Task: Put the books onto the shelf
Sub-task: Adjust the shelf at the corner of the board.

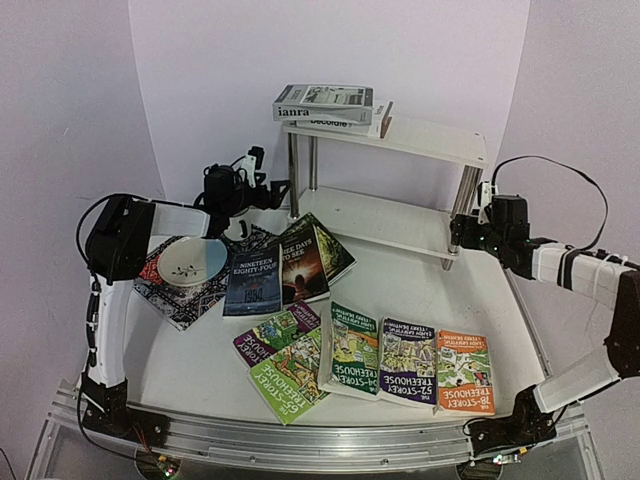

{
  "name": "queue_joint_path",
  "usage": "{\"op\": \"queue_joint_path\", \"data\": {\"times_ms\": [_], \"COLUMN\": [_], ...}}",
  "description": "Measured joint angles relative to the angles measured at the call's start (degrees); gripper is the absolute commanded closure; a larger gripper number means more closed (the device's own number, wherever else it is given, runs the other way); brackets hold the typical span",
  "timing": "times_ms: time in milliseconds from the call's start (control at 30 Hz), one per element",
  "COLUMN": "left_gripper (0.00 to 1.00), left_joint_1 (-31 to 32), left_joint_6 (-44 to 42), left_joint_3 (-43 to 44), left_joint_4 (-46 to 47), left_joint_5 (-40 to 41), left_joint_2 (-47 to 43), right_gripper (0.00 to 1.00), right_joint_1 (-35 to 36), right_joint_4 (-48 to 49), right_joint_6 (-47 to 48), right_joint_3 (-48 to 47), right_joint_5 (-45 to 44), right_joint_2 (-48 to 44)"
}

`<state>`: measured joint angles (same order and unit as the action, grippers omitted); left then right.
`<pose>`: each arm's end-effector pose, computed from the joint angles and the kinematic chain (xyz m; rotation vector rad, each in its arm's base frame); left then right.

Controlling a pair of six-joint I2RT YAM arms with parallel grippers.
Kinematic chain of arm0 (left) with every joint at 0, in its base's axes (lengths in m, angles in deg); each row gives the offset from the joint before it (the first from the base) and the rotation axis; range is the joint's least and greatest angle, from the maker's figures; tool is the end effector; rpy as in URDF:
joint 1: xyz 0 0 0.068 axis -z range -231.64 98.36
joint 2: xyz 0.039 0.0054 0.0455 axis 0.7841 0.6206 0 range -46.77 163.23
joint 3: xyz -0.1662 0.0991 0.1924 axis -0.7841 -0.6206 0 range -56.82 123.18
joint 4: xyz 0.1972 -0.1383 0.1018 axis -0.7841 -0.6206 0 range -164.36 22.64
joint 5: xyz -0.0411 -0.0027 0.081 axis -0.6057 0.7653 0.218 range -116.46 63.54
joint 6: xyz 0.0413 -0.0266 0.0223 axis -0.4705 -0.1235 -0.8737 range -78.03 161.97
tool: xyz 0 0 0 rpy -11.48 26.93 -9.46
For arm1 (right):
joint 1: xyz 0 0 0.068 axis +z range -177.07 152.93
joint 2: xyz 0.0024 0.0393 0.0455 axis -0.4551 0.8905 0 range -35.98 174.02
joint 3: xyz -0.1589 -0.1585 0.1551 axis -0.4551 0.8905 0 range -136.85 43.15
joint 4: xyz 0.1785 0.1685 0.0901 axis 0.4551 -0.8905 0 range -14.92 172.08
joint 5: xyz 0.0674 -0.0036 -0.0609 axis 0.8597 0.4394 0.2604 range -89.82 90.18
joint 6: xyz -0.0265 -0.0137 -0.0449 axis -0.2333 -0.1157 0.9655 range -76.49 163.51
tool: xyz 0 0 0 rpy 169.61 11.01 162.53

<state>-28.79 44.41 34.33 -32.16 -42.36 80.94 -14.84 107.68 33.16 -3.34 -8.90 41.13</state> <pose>0.4775 -0.2118 0.2220 0.5006 1.5433 -0.5628 0.3054 0.0604 0.2881 0.0933 1.6573 0.1680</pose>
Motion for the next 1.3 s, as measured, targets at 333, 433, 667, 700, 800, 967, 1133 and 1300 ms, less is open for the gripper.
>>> {"op": "queue_joint_path", "data": {"times_ms": [333, 433, 667, 700, 800, 967, 1133, 1300], "left_gripper": [0.12, 0.20, 0.25, 0.25, 0.25, 0.30, 0.30, 0.27], "left_joint_1": [-0.33, -0.33, -0.33, -0.33, -0.36, -0.35, -0.36, -0.35], "left_joint_6": [-4.57, -5.68, -6.51, -6.51, -6.44, -5.60, -5.24, -5.00], "left_joint_3": [7.81, 9.40, 14.04, 14.75, 17.34, 20.18, 22.56, 25.57], "left_joint_4": [4.08, 4.45, 5.04, 5.27, 5.48, 5.47, 5.51, 5.94], "left_joint_5": [-6.67, -8.16, -10.01, -10.11, -10.44, -10.41, -9.91, -9.45], "left_joint_2": [6.88, 8.55, 11.92, 12.36, 14.03, 16.18, 17.42, 19.11], "right_gripper": [0.19, 0.22, 0.27, 0.29, 0.31, 0.38, 0.38, 0.28], "right_joint_1": [-0.31, -0.33, -0.33, -0.33, -0.33, -0.33, -0.33, -0.35], "right_joint_4": [11.35, 13.58, 18.26, 18.80, 20.41, 21.34, 22.66, 24.14], "right_joint_6": [4.62, 5.85, 9.02, 9.54, 10.97, 12.56, 12.75, 12.77], "right_joint_3": [-1.46, -2.01, -2.02, -2.02, -2.03, -2.20, -2.54, -3.98], "right_joint_5": [-2.52, -2.89, -4.23, -4.31, -4.64, -4.96, -5.40, -7.01], "right_joint_2": [6.37, 7.70, 8.42, 8.52, 9.26, 11.34, 12.52, 13.70]}}
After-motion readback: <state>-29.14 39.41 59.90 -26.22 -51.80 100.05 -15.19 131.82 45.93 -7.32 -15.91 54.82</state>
